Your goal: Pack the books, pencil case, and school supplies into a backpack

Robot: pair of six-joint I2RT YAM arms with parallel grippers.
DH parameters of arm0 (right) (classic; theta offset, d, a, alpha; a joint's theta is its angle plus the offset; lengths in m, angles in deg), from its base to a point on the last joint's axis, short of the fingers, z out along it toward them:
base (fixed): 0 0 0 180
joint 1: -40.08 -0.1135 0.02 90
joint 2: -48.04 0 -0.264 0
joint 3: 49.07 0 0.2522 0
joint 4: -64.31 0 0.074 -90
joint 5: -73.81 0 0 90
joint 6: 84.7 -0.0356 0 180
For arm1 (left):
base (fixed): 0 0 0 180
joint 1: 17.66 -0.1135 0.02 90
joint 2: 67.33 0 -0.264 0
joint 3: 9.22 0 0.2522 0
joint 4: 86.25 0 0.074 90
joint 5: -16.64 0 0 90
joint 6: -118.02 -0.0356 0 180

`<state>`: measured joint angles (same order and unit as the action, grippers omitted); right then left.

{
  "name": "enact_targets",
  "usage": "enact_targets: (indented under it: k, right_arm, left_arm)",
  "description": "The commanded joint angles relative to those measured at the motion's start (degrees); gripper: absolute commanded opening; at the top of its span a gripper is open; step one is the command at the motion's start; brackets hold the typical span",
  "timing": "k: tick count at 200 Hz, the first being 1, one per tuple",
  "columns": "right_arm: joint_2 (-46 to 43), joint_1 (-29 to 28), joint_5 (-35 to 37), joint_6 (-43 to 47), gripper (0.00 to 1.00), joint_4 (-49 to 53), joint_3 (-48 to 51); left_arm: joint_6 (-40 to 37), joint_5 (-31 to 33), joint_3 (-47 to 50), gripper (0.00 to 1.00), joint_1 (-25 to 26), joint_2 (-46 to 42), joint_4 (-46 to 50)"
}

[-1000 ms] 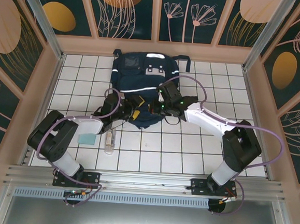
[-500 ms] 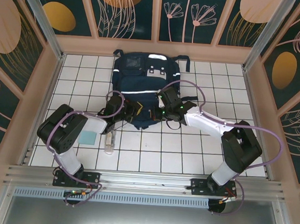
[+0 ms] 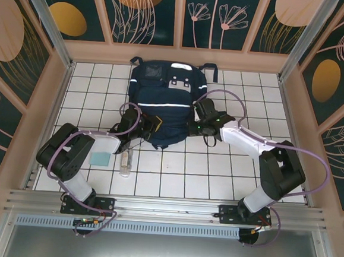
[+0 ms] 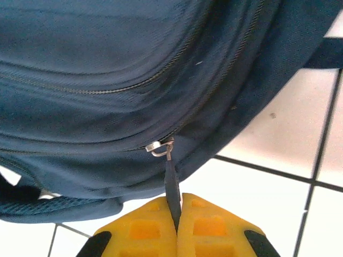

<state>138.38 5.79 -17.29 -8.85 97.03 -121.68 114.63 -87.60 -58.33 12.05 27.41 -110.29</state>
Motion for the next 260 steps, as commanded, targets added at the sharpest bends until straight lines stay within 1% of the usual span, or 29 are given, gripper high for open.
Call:
enact_targets:
  k: [1, 31, 47, 62, 82, 103, 130, 159, 177, 199, 221, 231, 242, 252, 260]
  right_arm:
    - [-1.0, 3.9, 10.7, 3.3, 0.00, 1.0, 2.2]
    - [1.8, 6.7, 16.5, 12.6, 0.00, -6.2, 2.3]
    - [3.7, 9.1, 17.7, 17.9, 0.00, -10.5, 1.9]
    - [5.8, 12.4, 16.8, 21.6, 0.00, -13.9, 0.5]
    - [8.9, 16.4, 12.2, 25.6, 0.00, -18.0, -2.4]
    - [12.7, 17.2, 9.1, 29.7, 0.00, -21.3, -6.0]
    - [20.3, 17.4, 11.0, 33.5, 0.00, -20.4, -13.8]
    - [26.8, 17.6, 13.2, 34.7, 0.00, -20.1, -20.4]
    - [28.1, 17.4, 12.9, 33.9, 0.00, -18.7, -22.7]
    - [26.0, 16.8, 12.1, 31.1, 0.00, -17.8, -22.0]
    - [20.6, 15.8, 11.8, 27.5, 0.00, -16.3, -19.4]
    - [17.7, 15.1, 11.3, 25.6, 0.19, -14.5, -18.3]
    - [14.4, 14.0, 11.4, 23.5, 0.33, -12.8, -16.9]
    - [11.6, 12.9, 11.5, 21.8, 0.50, -11.7, -15.5]
    - [9.7, 12.0, 11.4, 20.6, 0.58, -10.9, -14.6]
  left_arm:
    - [-3.2, 2.2, -0.3, 0.00, -0.8, -2.5, 2.8]
    - [-4.2, 0.4, -0.3, 0.00, -0.8, -3.3, 4.4]
    - [-5.1, -0.2, -0.6, 0.00, -0.8, -4.0, 5.7]
    - [-6.3, -0.8, -1.2, 0.00, -0.8, -4.6, 7.2]
    - [-7.3, -1.7, -1.6, 0.00, -0.8, -5.0, 8.4]
    - [-8.2, -2.9, -2.1, 0.00, -0.8, -5.2, 9.2]
    - [-9.1, -3.4, -1.7, 0.00, -0.8, -5.4, 10.1]
    - [-9.4, -4.1, -0.7, 0.00, -0.8, -6.6, 10.2]
    - [-9.9, -3.6, -0.5, 0.00, -0.8, -7.3, 10.5]
    - [-10.8, -3.3, -1.2, 0.00, -0.8, -7.5, 11.3]
    - [-12.2, -2.9, -2.4, 0.00, -0.8, -6.9, 12.6]
    - [-13.1, -2.7, -3.1, 0.00, -0.9, -6.5, 13.4]
    - [-14.0, -2.7, -3.8, 0.00, -0.8, -6.2, 13.9]
    - [-14.9, -2.6, -4.4, 0.00, -0.8, -6.0, 14.1]
    - [-15.6, -2.7, -4.7, 0.00, -0.9, -5.8, 14.2]
